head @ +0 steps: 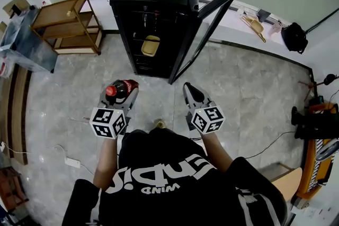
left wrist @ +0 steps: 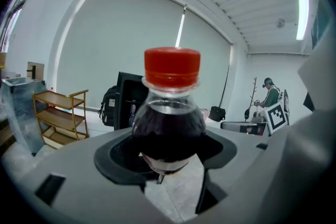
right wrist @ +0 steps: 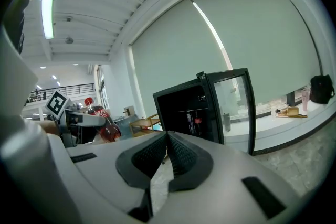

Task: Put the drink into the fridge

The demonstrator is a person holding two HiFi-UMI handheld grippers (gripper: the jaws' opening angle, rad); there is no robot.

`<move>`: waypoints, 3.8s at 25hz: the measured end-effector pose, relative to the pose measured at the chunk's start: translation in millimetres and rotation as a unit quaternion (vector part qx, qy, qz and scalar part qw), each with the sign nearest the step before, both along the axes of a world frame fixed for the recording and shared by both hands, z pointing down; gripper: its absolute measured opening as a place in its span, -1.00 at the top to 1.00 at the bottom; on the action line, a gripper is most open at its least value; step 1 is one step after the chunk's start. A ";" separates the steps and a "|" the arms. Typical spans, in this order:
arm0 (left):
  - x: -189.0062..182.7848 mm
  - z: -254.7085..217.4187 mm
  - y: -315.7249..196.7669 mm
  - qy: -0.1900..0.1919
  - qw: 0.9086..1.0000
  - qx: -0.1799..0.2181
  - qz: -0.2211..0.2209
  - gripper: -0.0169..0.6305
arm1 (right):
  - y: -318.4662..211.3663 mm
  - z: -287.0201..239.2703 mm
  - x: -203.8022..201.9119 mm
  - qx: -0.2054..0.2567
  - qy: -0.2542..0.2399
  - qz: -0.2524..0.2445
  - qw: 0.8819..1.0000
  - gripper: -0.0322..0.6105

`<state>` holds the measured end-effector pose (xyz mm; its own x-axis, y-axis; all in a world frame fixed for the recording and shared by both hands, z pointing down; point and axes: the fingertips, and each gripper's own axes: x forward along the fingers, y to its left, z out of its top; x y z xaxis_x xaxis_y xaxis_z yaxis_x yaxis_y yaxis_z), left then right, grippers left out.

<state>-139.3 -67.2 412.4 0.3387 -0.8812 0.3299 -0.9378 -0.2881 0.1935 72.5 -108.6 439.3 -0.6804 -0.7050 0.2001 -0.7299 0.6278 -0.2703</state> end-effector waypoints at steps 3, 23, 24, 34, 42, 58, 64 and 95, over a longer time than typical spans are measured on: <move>-1.7 0.5 -11.2 0.000 1.000 -0.002 -0.001 0.00 | -11.4 3.7 -5.6 -0.001 0.000 -0.007 1.000 0.82; -6.0 7.7 -62.1 -0.014 0.999 -0.013 0.040 0.00 | -36.3 -3.8 -16.5 -0.003 -0.021 0.044 0.999 0.82; -5.8 8.6 -64.8 -0.014 0.999 -0.011 0.043 0.00 | -38.3 -2.9 -17.8 -0.002 -0.020 0.043 0.999 0.82; -16.8 49.7 -97.7 -0.015 0.998 -0.006 0.061 0.00 | -58.4 32.1 -43.5 0.004 -0.017 0.042 0.999 0.82; -28.1 53.0 -106.1 -0.011 0.997 -0.023 0.073 0.00 | -62.0 17.6 -56.3 -0.003 -0.014 0.063 0.998 0.82; -19.5 104.8 -165.2 -0.020 0.993 -0.034 0.107 0.00 | -77.8 44.1 -62.4 0.003 -0.027 0.113 0.993 0.82; -13.8 134.1 -202.5 -0.024 0.994 -0.032 0.101 0.00 | -89.6 60.1 -63.0 0.005 -0.032 0.115 0.993 0.82; 2.1 264.2 -366.0 -0.064 0.995 -0.067 0.038 0.00 | -163.6 118.3 -66.2 -0.012 -0.046 0.090 0.995 0.82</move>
<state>-137.2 -433.2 676.6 0.3510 -0.7994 0.4877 -0.9336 -0.3391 0.1161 6.2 -272.2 557.6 -0.5591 -0.8131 0.1621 -0.8021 0.4808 -0.3542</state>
